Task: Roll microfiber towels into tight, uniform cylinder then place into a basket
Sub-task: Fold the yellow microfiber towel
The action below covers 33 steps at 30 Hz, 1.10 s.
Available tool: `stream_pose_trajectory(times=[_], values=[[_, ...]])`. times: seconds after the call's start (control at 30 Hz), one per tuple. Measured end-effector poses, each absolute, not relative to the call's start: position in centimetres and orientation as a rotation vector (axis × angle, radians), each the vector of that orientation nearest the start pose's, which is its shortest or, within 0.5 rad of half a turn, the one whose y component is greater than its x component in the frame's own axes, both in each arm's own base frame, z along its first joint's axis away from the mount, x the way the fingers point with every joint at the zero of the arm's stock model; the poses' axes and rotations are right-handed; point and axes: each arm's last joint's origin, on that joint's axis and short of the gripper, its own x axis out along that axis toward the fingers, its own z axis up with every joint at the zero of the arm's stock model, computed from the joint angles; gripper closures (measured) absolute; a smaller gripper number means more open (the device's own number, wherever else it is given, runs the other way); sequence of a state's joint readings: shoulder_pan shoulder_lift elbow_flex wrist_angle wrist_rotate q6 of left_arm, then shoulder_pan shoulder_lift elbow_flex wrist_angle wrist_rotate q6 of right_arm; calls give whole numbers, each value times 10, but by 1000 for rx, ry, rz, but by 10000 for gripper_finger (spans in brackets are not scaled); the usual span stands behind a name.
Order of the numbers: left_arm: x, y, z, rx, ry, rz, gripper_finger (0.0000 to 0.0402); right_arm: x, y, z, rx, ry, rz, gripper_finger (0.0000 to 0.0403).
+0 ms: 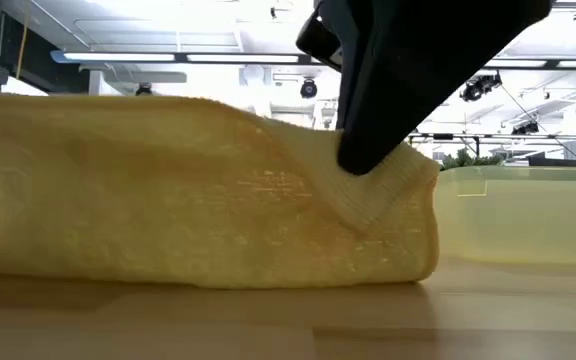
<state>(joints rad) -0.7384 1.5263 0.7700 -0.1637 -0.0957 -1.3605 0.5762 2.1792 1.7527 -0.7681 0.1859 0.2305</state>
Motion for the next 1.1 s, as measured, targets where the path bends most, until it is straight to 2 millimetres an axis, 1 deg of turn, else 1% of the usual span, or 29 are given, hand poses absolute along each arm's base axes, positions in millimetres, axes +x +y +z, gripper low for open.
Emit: stream_pose_trajectory(times=[0.1, 0.2, 0.3, 0.43, 0.53, 0.67, 0.8, 0.93, 1.0, 1.1], values=[[220, -182, 164, -793, 1052, 93, 401, 381, 237, 182, -276, 1173, 155, 402], [226, -167, 162, -726, 1057, 135, 401, 382, 226, 181, -286, 1212, 83, 402], [230, -150, 160, -674, 1100, 186, 401, 386, 213, 180, -308, 1231, 14, 402], [231, -129, 155, -609, 1182, 247, 401, 394, 195, 180, -305, 1247, -18, 403], [232, -118, 154, -554, 1215, 258, 401, 398, 181, 180, -316, 1276, -33, 403], [233, -107, 165, -468, 1229, 226, 401, 402, 160, 183, -307, 1321, -35, 403], [233, -97, 181, -343, 1230, 221, 401, 408, 139, 189, -279, 1322, -29, 403], [235, -89, 182, -250, 1209, 265, 401, 418, 124, 190, -195, 1297, -7, 403], [233, -86, 181, -221, 1223, 292, 401, 421, 119, 185, -171, 1268, -17, 403], [233, -85, 177, -185, 1224, 336, 401, 411, 116, 176, -157, 1277, -31, 403]])
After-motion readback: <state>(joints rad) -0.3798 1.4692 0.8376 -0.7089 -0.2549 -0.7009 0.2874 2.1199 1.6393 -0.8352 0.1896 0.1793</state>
